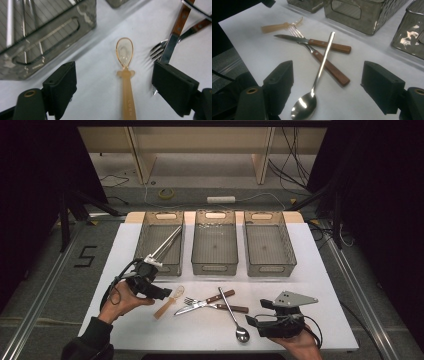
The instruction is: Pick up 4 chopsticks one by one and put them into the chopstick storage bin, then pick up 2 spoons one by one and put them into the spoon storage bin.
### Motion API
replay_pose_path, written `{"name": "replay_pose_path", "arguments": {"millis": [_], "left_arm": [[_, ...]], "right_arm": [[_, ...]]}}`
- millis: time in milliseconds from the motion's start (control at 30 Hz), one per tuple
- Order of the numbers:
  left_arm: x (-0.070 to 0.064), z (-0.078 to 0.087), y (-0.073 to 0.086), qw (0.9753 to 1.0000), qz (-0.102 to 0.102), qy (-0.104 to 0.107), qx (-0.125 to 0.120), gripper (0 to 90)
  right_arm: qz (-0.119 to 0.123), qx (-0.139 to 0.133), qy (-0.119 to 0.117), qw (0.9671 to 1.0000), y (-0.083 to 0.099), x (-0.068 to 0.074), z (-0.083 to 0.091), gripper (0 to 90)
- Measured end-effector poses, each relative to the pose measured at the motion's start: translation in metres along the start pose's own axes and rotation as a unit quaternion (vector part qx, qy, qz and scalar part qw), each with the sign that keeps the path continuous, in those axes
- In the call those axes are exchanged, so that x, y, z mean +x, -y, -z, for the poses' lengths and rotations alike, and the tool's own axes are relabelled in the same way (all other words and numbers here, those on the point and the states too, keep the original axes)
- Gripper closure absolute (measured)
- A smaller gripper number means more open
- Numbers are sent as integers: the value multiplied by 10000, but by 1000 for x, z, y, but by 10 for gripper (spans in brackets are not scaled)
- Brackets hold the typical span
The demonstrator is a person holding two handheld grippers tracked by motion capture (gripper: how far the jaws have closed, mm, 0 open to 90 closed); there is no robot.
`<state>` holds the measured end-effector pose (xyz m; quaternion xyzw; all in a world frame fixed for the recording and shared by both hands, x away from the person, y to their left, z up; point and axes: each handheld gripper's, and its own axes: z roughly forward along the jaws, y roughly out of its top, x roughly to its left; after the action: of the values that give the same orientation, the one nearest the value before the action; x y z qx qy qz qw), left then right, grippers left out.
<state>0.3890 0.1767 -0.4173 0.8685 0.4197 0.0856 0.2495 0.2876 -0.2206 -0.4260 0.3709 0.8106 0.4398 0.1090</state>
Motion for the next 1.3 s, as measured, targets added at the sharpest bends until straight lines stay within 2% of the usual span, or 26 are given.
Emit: {"name": "replay_pose_path", "arguments": {"millis": [200,333,600,1000,1300], "left_arm": [[-7,-8,3,9993,-112,23,353,195],[-11,-10,4,9986,-204,2,493,191],[-16,-19,9,9970,-219,-36,741,180],[-20,-28,14,9930,-310,-74,1136,186],[-23,-33,17,9905,-383,51,1321,333]], "right_arm": [[-44,-7,-6,10000,2,-2,0,261],[-40,1,-23,10000,2,-2,-1,260],[-28,44,-25,10000,2,-2,-2,259],[-14,74,-2,10000,3,-2,-2,260],[-23,106,3,9999,3,-2,-2,261]]}}
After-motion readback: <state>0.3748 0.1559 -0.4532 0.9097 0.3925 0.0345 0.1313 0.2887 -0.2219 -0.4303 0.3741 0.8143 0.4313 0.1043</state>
